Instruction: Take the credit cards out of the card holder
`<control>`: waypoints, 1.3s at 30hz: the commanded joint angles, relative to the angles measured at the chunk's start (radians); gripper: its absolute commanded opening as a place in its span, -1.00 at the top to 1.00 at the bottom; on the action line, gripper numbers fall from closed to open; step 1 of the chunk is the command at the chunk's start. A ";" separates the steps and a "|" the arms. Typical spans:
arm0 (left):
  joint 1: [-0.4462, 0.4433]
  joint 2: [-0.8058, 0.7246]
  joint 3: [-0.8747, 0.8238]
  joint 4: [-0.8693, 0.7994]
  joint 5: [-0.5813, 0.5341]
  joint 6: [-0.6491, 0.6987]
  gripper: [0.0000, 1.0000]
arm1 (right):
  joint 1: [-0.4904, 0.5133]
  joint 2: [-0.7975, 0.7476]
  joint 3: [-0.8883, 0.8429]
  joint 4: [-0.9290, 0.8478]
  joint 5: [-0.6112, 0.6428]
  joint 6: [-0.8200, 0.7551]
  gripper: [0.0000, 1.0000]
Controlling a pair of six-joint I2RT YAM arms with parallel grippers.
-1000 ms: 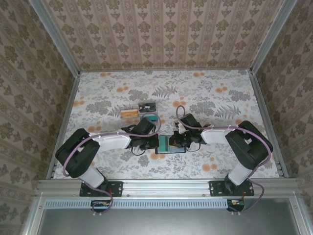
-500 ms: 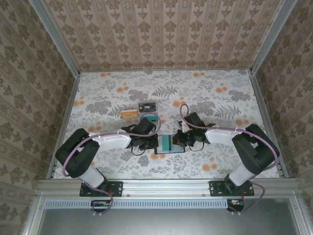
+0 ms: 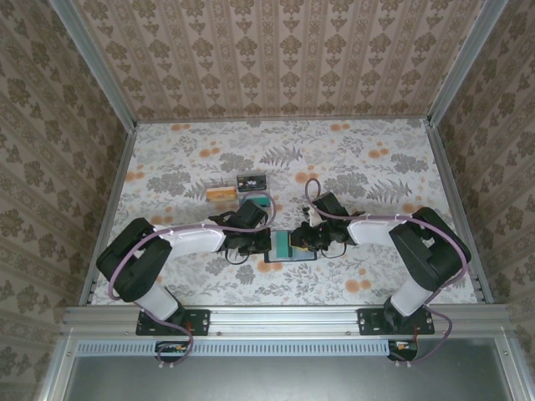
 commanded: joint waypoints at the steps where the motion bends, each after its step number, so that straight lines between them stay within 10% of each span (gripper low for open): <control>1: -0.010 0.042 0.004 -0.054 0.000 0.001 1.00 | 0.002 0.030 0.013 0.010 -0.002 0.008 0.49; 11: 0.000 0.040 -0.004 -0.074 -0.001 0.012 1.00 | -0.011 0.000 -0.009 -0.028 0.019 -0.019 0.93; 35: 0.097 -0.096 0.022 -0.136 0.051 0.075 0.99 | -0.138 -0.369 -0.086 -0.222 0.015 -0.099 0.97; 39: 0.128 -0.192 0.042 -0.122 0.084 0.064 0.21 | -0.138 -0.432 -0.059 -0.226 0.011 -0.093 1.00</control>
